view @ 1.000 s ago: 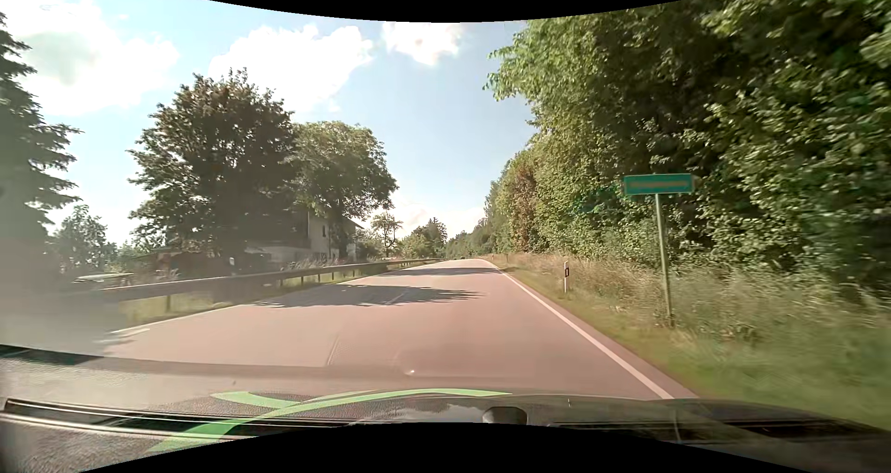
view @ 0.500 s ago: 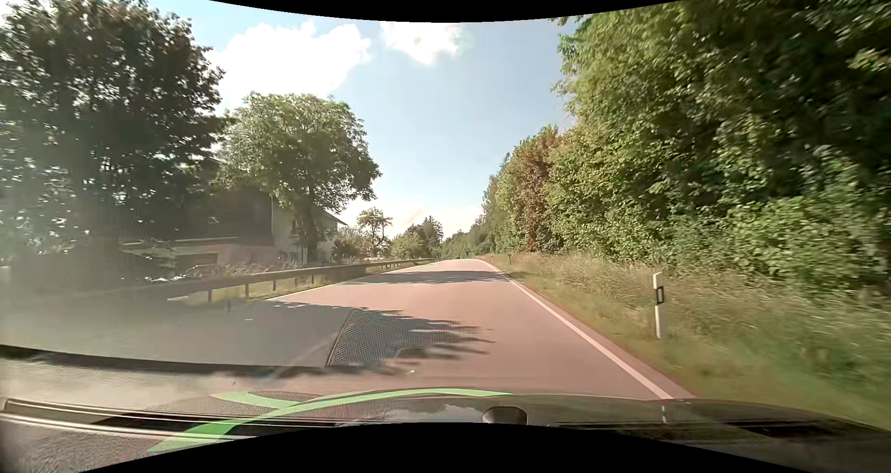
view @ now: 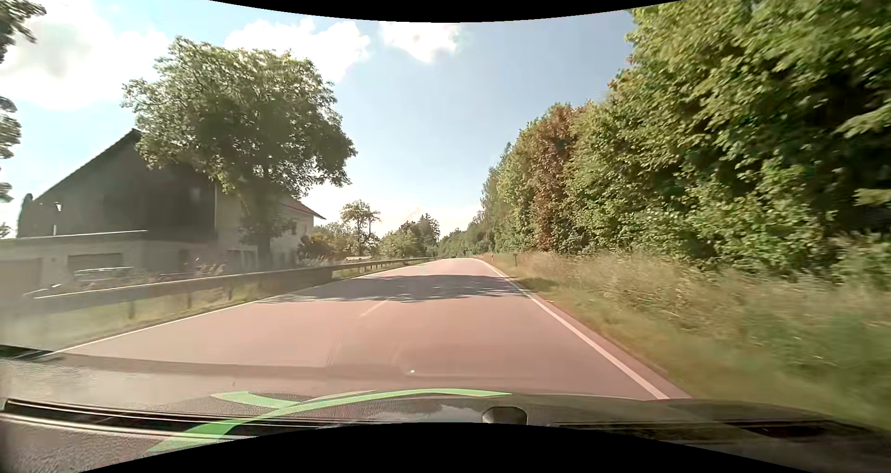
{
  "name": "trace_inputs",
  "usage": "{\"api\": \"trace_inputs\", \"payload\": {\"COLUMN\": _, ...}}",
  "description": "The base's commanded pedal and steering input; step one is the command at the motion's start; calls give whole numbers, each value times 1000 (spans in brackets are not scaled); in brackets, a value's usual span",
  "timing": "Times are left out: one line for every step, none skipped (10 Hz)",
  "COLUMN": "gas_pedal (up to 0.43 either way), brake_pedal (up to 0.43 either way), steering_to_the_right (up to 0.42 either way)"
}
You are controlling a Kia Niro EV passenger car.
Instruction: Follow the waypoints while adhering to traffic rules and regulations
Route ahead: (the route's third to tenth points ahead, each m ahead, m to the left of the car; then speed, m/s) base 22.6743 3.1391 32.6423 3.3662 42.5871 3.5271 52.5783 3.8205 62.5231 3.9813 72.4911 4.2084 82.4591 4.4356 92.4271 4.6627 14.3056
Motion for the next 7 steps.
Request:
{"api": "trace_inputs", "payload": {"gas_pedal": 409, "brake_pedal": 0, "steering_to_the_right": 1}}
{"api": "trace_inputs", "payload": {"gas_pedal": 409, "brake_pedal": 0, "steering_to_the_right": 1}}
{"api": "trace_inputs", "payload": {"gas_pedal": 421, "brake_pedal": 0, "steering_to_the_right": 1}}
{"api": "trace_inputs", "payload": {"gas_pedal": 421, "brake_pedal": 0, "steering_to_the_right": 0}}
{"api": "trace_inputs", "payload": {"gas_pedal": 421, "brake_pedal": 0, "steering_to_the_right": 0}}
{"api": "trace_inputs", "payload": {"gas_pedal": 421, "brake_pedal": 0, "steering_to_the_right": 0}}
{"api": "trace_inputs", "payload": {"gas_pedal": 398, "brake_pedal": 0, "steering_to_the_right": 0}}
